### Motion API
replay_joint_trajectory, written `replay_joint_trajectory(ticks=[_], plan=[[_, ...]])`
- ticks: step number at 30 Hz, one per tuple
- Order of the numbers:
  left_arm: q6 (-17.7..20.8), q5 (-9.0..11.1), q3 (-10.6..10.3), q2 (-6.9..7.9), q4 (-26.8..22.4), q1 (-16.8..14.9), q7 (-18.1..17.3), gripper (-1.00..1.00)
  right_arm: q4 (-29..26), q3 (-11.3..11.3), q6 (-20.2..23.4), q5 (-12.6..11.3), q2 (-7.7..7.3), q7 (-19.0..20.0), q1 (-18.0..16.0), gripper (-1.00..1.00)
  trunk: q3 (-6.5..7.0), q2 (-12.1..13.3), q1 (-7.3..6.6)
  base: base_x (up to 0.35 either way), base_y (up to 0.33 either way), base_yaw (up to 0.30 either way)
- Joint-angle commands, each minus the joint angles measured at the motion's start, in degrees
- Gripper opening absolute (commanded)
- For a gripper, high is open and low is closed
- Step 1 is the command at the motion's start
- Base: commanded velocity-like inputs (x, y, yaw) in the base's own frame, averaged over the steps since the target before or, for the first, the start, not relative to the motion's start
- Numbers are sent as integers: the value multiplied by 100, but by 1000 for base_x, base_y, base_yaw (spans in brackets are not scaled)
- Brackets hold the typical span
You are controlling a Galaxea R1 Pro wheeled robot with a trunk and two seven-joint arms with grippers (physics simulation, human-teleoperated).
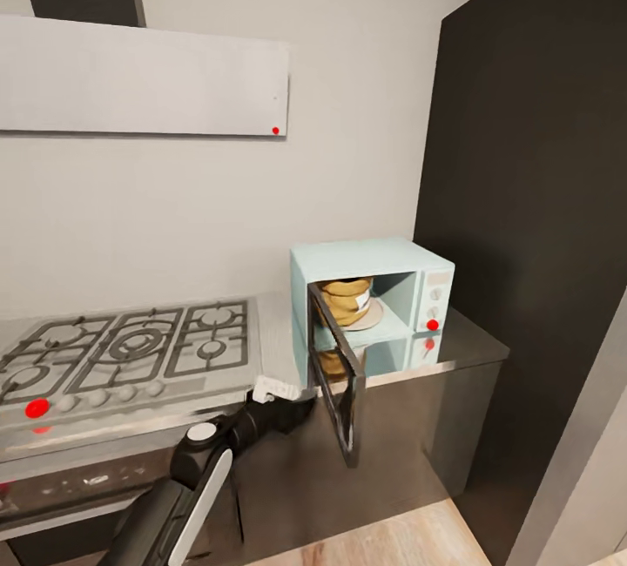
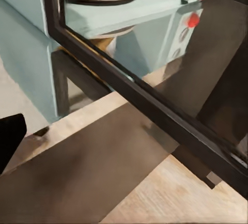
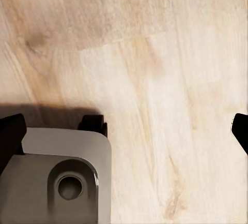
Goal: In the kitchen, take the popcorn bag from the countertop, put it into the microwave, and heat it until the popcorn is cooked so the cooked popcorn ends up inside the bag.
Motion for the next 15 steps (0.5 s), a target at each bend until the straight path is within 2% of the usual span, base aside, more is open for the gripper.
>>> replay_joint_trajectory(ticks=[1,4,11,13,15], plan=[[42,44,-8,-2,0,-5,4,100,7,-49,13,48,-3,13,-7,100,-8,-4,3,241,-179,0],[42,47,-25,-2,5,-5,4,100,7,-49,18,48,-3,2,-7,100,-8,-4,3,202,-150,0],[42,74,-90,-2,-2,-5,-6,100,7,-49,-8,44,-30,-1,-7,100,-8,-4,3,4,-3,0],[42,76,-425,-4,-3,-5,-14,100,7,-49,12,46,-10,9,-7,100,-8,-4,3,0,0,0],[42,90,-636,-9,-3,-5,-43,100,7,-49,14,45,-5,15,-7,100,-8,-4,3,0,0,0]])
